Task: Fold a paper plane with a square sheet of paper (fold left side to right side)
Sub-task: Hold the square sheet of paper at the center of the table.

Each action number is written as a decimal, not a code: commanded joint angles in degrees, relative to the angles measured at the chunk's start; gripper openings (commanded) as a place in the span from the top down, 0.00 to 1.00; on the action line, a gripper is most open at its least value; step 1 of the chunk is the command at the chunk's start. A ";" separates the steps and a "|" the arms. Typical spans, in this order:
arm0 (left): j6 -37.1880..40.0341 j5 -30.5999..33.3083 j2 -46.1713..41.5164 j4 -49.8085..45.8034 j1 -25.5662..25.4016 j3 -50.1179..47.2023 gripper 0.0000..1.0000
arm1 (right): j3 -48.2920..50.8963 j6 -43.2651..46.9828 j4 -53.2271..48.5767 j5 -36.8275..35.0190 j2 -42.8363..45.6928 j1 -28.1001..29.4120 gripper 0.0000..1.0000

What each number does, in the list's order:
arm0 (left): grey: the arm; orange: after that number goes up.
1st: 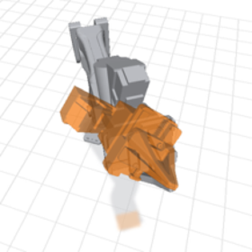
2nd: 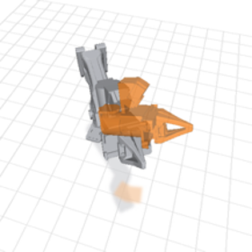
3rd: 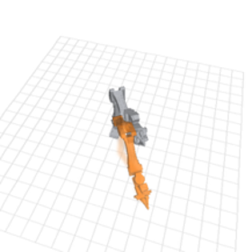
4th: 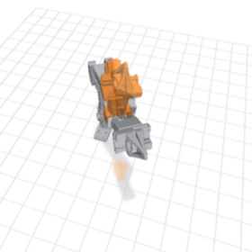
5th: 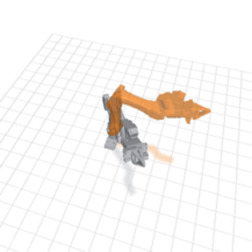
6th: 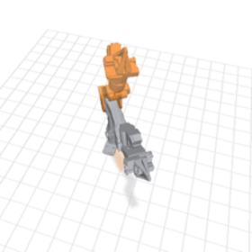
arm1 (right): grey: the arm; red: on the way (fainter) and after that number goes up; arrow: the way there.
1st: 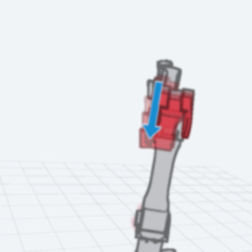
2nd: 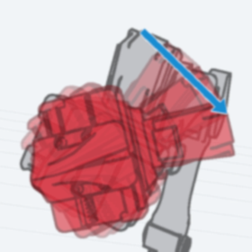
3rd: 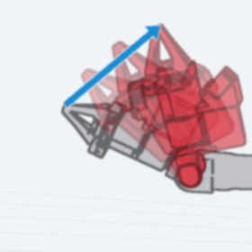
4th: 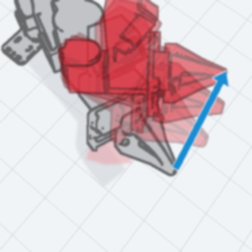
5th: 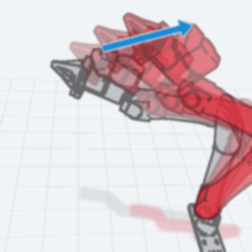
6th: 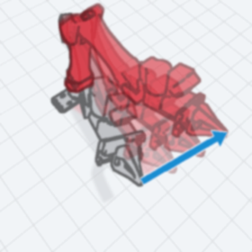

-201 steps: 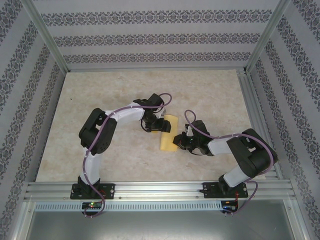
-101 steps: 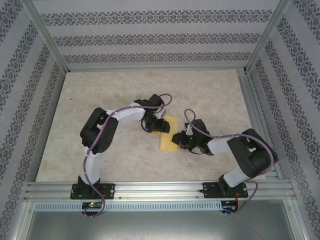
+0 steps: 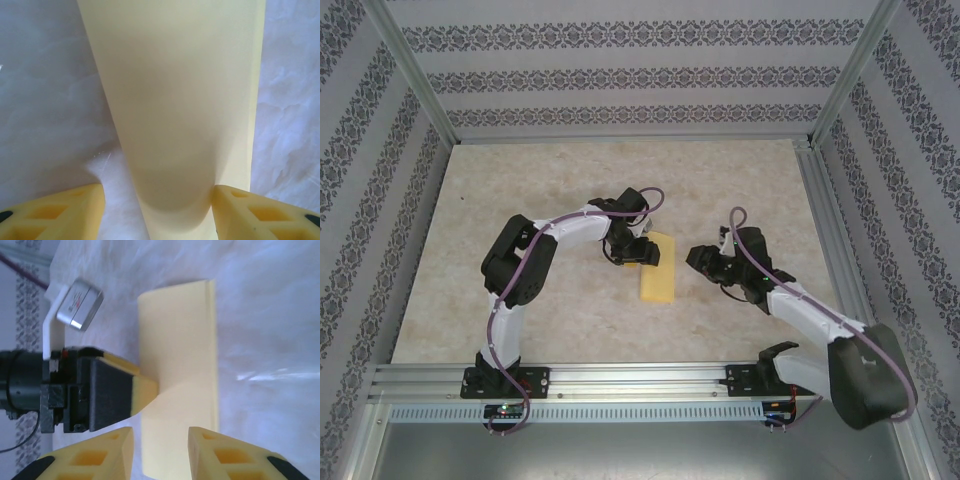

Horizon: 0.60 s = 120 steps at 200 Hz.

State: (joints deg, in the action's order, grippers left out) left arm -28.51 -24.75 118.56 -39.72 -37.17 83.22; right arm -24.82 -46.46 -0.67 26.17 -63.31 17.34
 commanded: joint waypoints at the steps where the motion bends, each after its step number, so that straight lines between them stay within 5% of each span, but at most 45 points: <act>1: 1.46 0.40 2.54 0.32 -0.89 1.49 0.39 | -0.14 5.78 -10.83 -1.92 3.55 -3.18 0.64; 120: 2.32 1.25 5.14 -2.30 -2.12 4.51 0.36 | 1.65 6.29 -10.88 -0.45 4.04 -5.31 0.64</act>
State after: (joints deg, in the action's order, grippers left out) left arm -28.27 -23.66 120.51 -43.75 -37.67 86.83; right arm -23.83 -41.39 -11.60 25.36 -59.31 12.32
